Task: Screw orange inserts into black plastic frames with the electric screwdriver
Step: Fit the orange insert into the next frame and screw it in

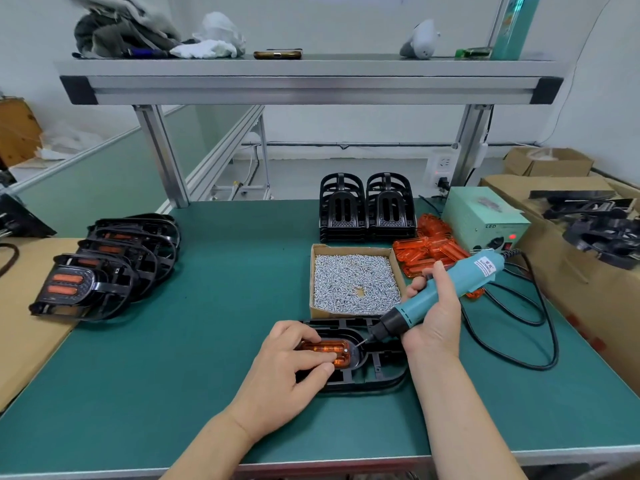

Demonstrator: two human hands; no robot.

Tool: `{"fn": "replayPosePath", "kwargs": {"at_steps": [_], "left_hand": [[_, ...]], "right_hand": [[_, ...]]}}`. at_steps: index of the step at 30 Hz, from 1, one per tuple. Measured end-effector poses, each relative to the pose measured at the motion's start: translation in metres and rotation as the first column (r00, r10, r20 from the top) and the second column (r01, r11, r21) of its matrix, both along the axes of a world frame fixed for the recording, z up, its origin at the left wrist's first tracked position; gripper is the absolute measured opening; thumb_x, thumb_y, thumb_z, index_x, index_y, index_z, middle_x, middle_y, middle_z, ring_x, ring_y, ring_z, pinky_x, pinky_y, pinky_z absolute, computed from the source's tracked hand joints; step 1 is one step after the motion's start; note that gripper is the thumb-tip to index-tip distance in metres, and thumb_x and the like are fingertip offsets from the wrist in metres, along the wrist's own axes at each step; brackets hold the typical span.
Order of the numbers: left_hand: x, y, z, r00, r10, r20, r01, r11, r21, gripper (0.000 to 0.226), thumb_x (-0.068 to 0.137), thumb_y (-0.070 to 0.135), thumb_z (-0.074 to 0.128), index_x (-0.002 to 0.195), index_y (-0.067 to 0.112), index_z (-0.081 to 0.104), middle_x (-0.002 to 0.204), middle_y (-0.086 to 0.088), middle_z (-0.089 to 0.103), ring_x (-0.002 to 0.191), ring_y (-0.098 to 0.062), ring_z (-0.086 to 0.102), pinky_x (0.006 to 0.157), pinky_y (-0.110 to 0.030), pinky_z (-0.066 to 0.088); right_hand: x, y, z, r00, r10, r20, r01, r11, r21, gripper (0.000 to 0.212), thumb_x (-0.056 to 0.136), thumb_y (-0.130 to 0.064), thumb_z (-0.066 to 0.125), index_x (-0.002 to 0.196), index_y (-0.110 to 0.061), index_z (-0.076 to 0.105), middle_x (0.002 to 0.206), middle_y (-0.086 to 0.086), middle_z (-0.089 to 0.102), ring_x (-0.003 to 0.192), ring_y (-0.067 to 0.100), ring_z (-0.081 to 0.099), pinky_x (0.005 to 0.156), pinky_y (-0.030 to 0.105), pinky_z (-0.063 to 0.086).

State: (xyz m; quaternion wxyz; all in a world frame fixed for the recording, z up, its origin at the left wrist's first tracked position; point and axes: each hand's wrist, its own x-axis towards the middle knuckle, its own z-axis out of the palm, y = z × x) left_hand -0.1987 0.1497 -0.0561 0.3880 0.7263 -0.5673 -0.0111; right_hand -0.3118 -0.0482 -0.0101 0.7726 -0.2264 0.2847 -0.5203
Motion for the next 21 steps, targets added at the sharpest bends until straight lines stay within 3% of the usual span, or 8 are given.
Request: {"fn": "replayPosePath", "kwargs": {"at_steps": [4, 10, 12, 16, 21], "left_hand": [[-0.001, 0.0, 0.002, 1.0, 0.006, -0.03, -0.007, 1.0, -0.011, 0.025, 0.091, 0.043, 0.058, 0.102, 0.033, 0.079, 0.109, 0.016, 0.059, 0.114, -0.011, 0.051, 0.097, -0.033, 0.045], [0.01, -0.013, 0.021, 0.991, 0.123, -0.058, -0.127, 0.989, -0.076, 0.015, 0.089, 0.029, 0.066, 0.095, 0.027, 0.08, 0.103, 0.019, 0.061, 0.11, -0.004, 0.054, 0.097, -0.015, 0.037], [0.02, -0.026, 0.032, 0.988, 0.155, -0.015, -0.155, 0.986, -0.06, 0.013, 0.09, 0.021, 0.07, 0.098, 0.025, 0.08, 0.101, 0.016, 0.063, 0.108, -0.006, 0.052, 0.098, -0.021, 0.038], [0.043, -0.059, 0.052, 0.982, 0.137, 0.127, -0.157, 0.974, 0.165, 0.023, 0.096, 0.019, 0.063, 0.115, 0.023, 0.075, 0.113, 0.007, 0.067, 0.119, -0.018, 0.045, 0.105, -0.039, 0.036], [0.055, -0.093, 0.063, 0.972, 0.047, 0.228, -0.136, 0.91, 0.392, 0.027, 0.096, 0.024, 0.059, 0.12, 0.032, 0.071, 0.114, 0.005, 0.068, 0.118, -0.02, 0.045, 0.101, -0.037, 0.038]], "right_hand": [[-0.002, -0.001, -0.004, 0.999, 0.031, -0.017, -0.031, 0.999, -0.021, 0.016, 0.09, -0.031, 0.072, 0.086, -0.02, 0.061, 0.068, -0.004, 0.057, 0.059, 0.007, 0.052, 0.055, 0.017, 0.044], [0.0, 0.0, -0.005, 1.0, 0.02, -0.004, -0.02, 0.999, -0.046, 0.015, 0.088, -0.028, 0.074, 0.087, -0.019, 0.062, 0.065, -0.005, 0.059, 0.056, 0.004, 0.055, 0.053, 0.015, 0.046], [-0.001, 0.0, -0.005, 1.0, 0.019, -0.005, -0.019, 0.999, -0.045, 0.016, 0.088, -0.028, 0.074, 0.087, -0.018, 0.062, 0.067, -0.005, 0.058, 0.056, 0.004, 0.054, 0.053, 0.015, 0.046], [-0.001, 0.001, -0.004, 1.0, 0.018, -0.008, -0.018, 0.999, -0.043, 0.016, 0.089, -0.028, 0.073, 0.089, -0.018, 0.061, 0.071, -0.003, 0.056, 0.059, 0.006, 0.053, 0.054, 0.016, 0.045], [0.0, 0.001, -0.003, 1.0, 0.011, -0.016, -0.012, 0.998, -0.056, 0.016, 0.09, -0.028, 0.073, 0.091, -0.018, 0.06, 0.073, -0.002, 0.056, 0.06, 0.007, 0.052, 0.057, 0.017, 0.045]]}}
